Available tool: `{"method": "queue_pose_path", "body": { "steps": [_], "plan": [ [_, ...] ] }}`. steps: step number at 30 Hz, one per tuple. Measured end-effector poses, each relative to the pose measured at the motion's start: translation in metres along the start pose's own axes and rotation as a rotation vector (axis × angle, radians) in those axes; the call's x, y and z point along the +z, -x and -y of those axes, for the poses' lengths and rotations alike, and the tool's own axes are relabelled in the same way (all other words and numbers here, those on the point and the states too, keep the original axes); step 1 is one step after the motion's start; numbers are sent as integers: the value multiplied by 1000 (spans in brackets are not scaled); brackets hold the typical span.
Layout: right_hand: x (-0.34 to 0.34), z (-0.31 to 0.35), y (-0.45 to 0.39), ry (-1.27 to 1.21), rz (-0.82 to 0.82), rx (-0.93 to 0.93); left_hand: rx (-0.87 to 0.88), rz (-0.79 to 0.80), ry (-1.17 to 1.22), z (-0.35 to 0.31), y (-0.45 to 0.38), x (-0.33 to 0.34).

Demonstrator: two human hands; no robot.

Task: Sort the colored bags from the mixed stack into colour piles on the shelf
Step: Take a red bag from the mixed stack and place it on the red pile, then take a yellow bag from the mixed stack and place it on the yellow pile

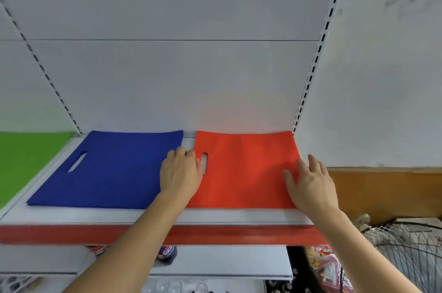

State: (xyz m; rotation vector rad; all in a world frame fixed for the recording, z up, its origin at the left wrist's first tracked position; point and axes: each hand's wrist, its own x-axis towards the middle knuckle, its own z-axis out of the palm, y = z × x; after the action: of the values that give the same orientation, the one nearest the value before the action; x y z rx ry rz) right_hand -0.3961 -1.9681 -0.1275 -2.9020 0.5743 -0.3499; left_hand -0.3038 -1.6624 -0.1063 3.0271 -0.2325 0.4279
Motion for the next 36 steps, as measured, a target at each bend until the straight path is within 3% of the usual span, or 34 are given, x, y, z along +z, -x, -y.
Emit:
{"method": "queue_pose_path", "body": {
  "steps": [9, 14, 21, 36],
  "plan": [
    [0, 70, 22, -104, -133, -300, -5, -84, 61, 42, 52, -17],
    [-8, 143, 46, -48, -63, -467, -109, -56, 7, 99, 80, -41],
    [-9, 275, 102, 2, 55, -619, -244, -26, -70, 228, 137, -80],
    [38, 614, 266, -116, 120, -1047, -700, -65, -131, 535, 303, -126]
  ]
}}
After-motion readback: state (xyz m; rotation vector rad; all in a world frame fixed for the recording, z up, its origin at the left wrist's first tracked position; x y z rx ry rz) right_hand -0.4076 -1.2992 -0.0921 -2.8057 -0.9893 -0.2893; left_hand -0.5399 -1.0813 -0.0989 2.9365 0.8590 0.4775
